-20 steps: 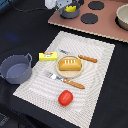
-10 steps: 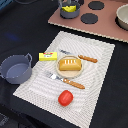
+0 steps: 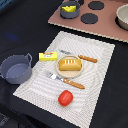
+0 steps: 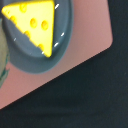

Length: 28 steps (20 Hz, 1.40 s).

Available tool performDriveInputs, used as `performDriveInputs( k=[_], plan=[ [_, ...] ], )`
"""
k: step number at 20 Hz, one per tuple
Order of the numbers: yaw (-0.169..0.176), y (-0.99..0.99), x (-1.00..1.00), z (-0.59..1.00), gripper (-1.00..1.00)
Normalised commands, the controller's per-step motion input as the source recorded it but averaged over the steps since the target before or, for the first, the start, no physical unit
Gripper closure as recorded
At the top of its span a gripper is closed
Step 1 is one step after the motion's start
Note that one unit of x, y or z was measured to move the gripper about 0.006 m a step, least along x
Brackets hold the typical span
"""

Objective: Interact with the objects in diverse but meaningful ways.

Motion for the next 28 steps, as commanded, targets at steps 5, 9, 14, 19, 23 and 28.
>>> performDriveInputs(
  k=[5, 9, 14, 19, 23, 28],
  plan=[
    [0.008, -0.97, 0.2, 0.01, -1.0],
    [0.032, -0.91, 0.26, 0.0, -1.0],
    [0.033, -0.91, 0.33, 0.0, -1.0],
    [0.036, -0.9, 0.34, 0.0, -1.0],
    [0.028, -0.92, 0.32, 0.0, -1.0],
    [0.026, -0.91, 0.32, 0.0, -1.0]
  ],
)
